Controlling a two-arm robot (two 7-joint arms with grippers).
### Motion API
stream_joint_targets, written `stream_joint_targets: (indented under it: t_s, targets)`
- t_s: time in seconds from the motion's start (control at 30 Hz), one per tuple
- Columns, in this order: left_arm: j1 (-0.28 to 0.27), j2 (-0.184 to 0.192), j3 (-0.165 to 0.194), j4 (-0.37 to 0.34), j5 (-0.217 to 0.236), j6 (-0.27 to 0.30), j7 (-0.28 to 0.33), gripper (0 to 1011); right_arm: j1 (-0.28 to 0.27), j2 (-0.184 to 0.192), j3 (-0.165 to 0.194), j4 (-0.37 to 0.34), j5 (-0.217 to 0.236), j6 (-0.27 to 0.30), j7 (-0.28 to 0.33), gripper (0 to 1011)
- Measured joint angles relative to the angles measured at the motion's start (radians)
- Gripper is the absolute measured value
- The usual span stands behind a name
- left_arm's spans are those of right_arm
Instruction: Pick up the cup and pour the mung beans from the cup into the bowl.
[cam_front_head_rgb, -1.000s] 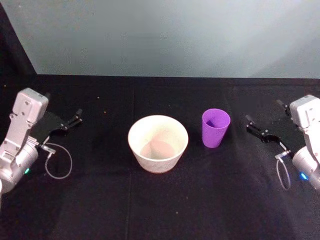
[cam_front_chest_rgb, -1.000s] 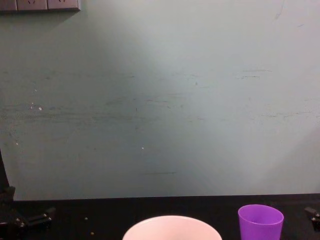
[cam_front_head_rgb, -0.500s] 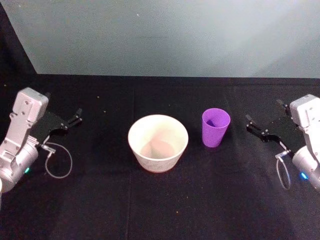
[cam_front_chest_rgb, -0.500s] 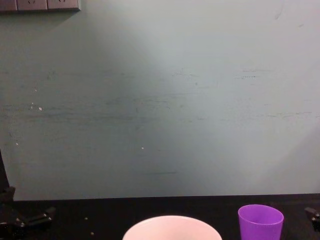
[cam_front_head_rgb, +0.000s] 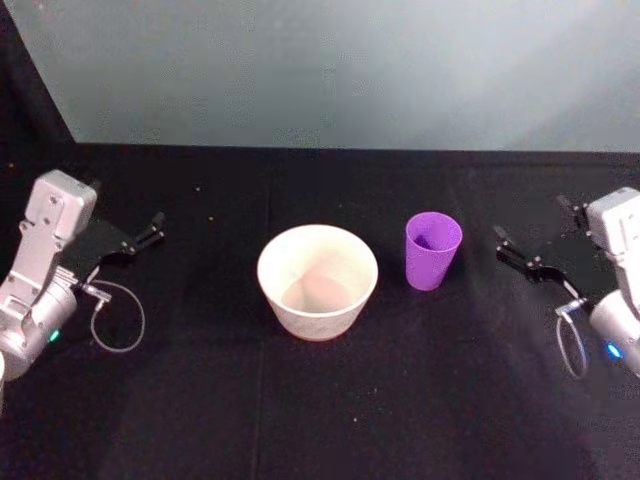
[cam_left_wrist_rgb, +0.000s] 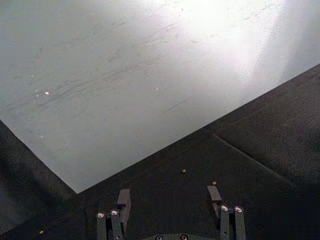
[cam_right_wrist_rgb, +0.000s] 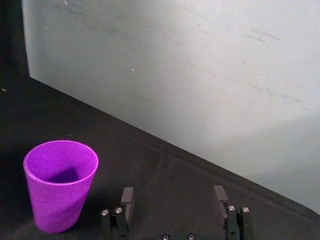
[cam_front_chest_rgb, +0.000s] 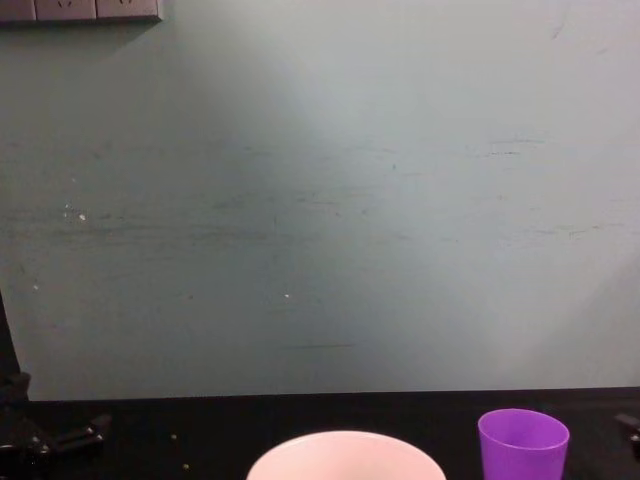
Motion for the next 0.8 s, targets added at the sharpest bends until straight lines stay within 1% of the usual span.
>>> stream_joint_targets:
  t_s: [0.07,0.1,0.13,0.17,0.2,0.23,0.33,0.37,0.4,0.43,0.57,0.6,0.67,0.7,0.77,0.8]
  targets:
    - [0.000,0.000,0.000,0.000,0.000,0.000,0.000,1000,-0.028,0.014,0.018,-0.018,0.009,-0.024,0.010,1002]
    - [0.000,0.000,0.000,0.000,0.000,0.000,0.000,1000,-0.051,0.025,0.031,-0.033,0.014,-0.040,0.016,1002]
    - [0.000,0.000,0.000,0.000,0.000,0.000,0.000,1000,-0.051,0.025,0.031,-0.033,0.014,-0.040,0.016,1002]
    - [0.000,0.000,0.000,0.000,0.000,0.000,0.000,1000,-0.074,0.036,0.044,-0.048,0.023,-0.060,0.023,1002]
    - [0.000,0.000,0.000,0.000,0.000,0.000,0.000,1000,-0.074,0.036,0.044,-0.048,0.023,-0.060,0.023,1002]
    - [0.000,0.000,0.000,0.000,0.000,0.000,0.000,1000,-0.112,0.051,0.067,-0.065,0.049,-0.098,0.043,1002]
    - [0.000,0.000,0.000,0.000,0.000,0.000,0.000,1000,-0.139,0.061,0.085,-0.071,0.084,-0.141,0.076,1002]
    - [0.000,0.000,0.000,0.000,0.000,0.000,0.000,1000,-0.154,0.064,0.093,-0.068,0.117,-0.175,0.116,1002]
    - [0.000,0.000,0.000,0.000,0.000,0.000,0.000,1000,-0.158,0.065,0.095,-0.064,0.135,-0.192,0.140,1002]
    - [0.000,0.000,0.000,0.000,0.000,0.000,0.000,1000,-0.162,0.064,0.094,-0.052,0.169,-0.216,0.187,1002]
    - [0.000,0.000,0.000,0.000,0.000,0.000,0.000,1000,-0.155,0.054,0.083,-0.018,0.228,-0.233,0.283,1002]
    - [0.000,0.000,0.000,0.000,0.000,0.000,0.000,1000,-0.145,0.043,0.075,0.000,0.249,-0.233,0.322,1000]
    - [0.000,0.000,0.000,0.000,0.000,0.000,0.000,1000,-0.132,0.032,0.066,0.020,0.263,-0.228,0.353,1000]
    - [0.000,0.000,0.000,0.000,0.000,0.000,0.000,1000,-0.119,0.018,0.056,0.037,0.271,-0.221,0.378,1000]
    - [0.000,0.000,0.000,0.000,0.000,0.000,0.000,1000,-0.106,0.006,0.048,0.054,0.273,-0.213,0.396,1000]
    - [0.000,0.000,0.000,0.000,0.000,0.000,0.000,1000,-0.092,-0.007,0.040,0.066,0.273,-0.206,0.409,1000]
